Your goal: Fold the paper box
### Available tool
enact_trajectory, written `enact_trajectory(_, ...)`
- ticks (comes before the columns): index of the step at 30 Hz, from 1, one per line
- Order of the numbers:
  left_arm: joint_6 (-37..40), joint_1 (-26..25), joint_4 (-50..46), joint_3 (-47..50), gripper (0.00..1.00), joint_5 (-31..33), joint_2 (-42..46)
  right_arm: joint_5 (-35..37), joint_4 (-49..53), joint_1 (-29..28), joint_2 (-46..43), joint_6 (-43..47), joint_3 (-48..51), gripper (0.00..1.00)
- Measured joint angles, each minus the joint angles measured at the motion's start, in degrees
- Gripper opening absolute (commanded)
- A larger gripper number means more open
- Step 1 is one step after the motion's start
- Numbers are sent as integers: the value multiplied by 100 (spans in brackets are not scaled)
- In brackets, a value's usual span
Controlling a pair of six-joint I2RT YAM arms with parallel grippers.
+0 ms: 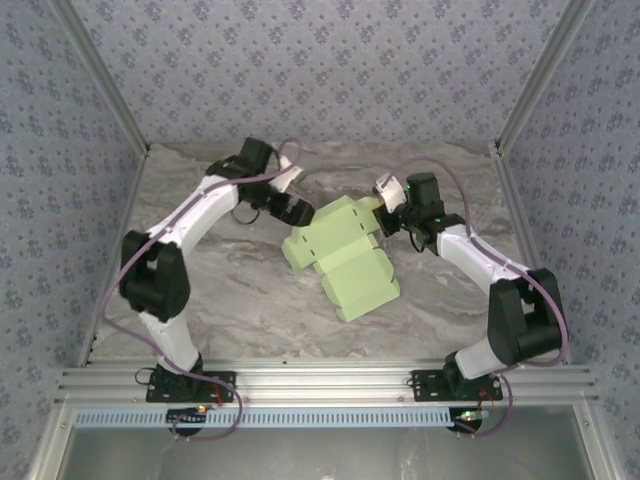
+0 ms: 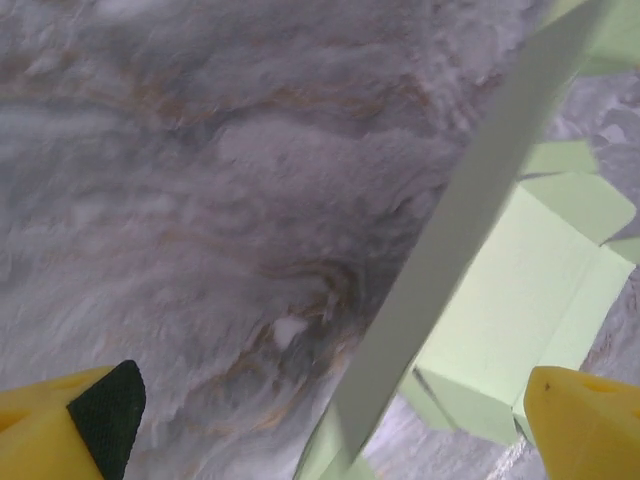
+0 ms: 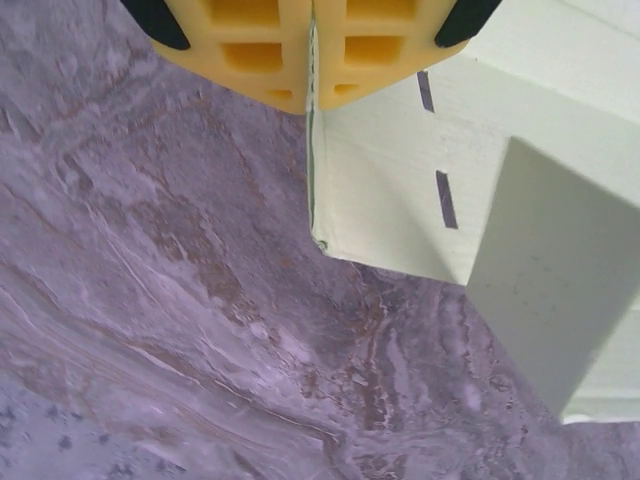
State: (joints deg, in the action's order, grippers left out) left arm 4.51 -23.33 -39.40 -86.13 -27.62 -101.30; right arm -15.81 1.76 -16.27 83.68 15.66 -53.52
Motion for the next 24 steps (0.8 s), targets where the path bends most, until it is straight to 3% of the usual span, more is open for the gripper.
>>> enact_trajectory(3,-638,199,979,1403,99,-24,811,-72,-332,223,-374,-487,468,0)
enact_trajectory(8,-1515,179,2549,2927,99,42,1384,-258,-802,597,-778,-1080,1049,0)
enact_trajectory(15,-1961,-201,4052,3460,94,511,1150,-304,-979,601,-859,-1252,1161,0)
enact_trajectory(17,-1963,-295,4297,3460,87,634,1086,-304,-999,601,-868,-1272,1215,0)
enact_trajectory(19,-1945,-361,4522,3460,73,778,1027,-304,-1023,601,-892,-1272,1296,0)
enact_trajectory(20,-1971,-363,4581,3456,56,844,1001,-304,-1021,601,-901,-1272,1327,0)
enact_trajectory(24,-1897,-363,4662,3427,49,1091,807,-304,-1040,610,-925,-1279,1381,0)
